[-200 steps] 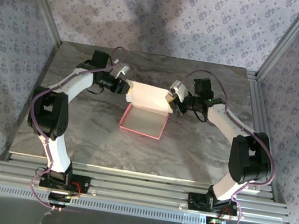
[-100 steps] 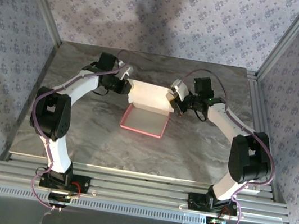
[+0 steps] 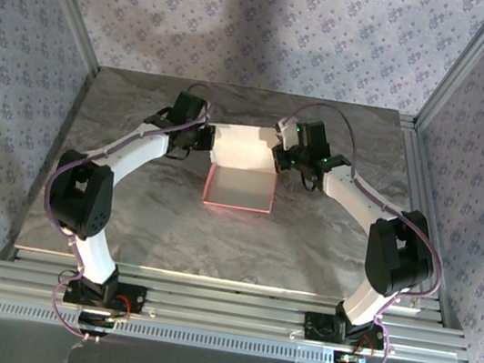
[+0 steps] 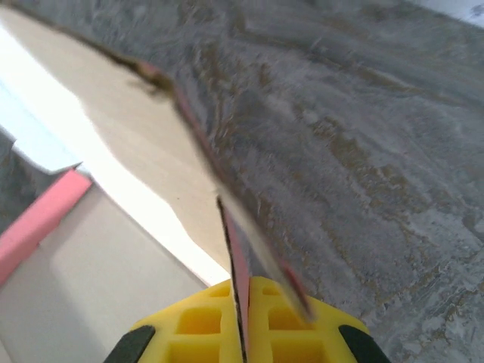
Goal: Fold the paper box
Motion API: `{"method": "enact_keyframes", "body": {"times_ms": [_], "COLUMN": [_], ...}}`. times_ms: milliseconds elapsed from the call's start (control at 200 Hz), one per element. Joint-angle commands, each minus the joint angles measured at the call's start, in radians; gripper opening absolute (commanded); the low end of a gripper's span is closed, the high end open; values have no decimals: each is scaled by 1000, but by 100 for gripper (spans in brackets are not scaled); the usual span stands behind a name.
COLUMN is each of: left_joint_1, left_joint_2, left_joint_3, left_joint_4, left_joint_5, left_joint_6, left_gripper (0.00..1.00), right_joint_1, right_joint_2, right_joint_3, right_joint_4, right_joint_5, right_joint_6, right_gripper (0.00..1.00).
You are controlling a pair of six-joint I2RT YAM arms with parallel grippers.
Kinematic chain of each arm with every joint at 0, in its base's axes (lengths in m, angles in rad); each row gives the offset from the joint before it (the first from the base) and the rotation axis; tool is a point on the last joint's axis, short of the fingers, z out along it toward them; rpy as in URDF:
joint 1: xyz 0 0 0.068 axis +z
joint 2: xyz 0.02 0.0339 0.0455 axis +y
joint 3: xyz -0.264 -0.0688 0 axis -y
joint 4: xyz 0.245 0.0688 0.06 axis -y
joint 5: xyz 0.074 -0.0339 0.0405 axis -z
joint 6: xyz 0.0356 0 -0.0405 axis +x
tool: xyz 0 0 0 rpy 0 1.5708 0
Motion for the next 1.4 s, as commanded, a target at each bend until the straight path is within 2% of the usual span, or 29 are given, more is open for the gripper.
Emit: {"method": "enact_keyframes", "body": {"times_ms": [0,175,345,460,665,780,929,1089,1394], "left_joint_1": [-19,-31,-32,-32,-36,-47,-53,-56,-58], "left_joint_2": [-73,-86,-87,-99,-127,-160,-173,-187,-234], "left_joint_3": [-25,-24,-84,-140,-240,-305,-369,-416,-482], "left_joint_4": [67,67,174,281,475,579,693,724,695], "left_joint_5": [-92,-105,-103,-122,-134,-158,-135,-126,-100], "left_joint_6": [-209,-301,-328,-314,-322,-302,-293,-293,-284], "left_gripper": [0,0,0,0,0,0,0,0,0], "right_joint_1": [48,81,98,94,74,74,74,85,125], "right_joint_2": [6,42,78,98,135,136,139,151,145], "right_joint_3": [-62,-101,-139,-163,-208,-251,-300,-323,-388], "right_joint_4": [201,388,502,574,702,754,815,842,900], "right_joint_5": [117,190,212,202,112,121,126,117,208], "right_joint_6": [176,271,283,285,294,289,277,266,275], "right_gripper": [0,0,0,0,0,0,0,0,0]}}
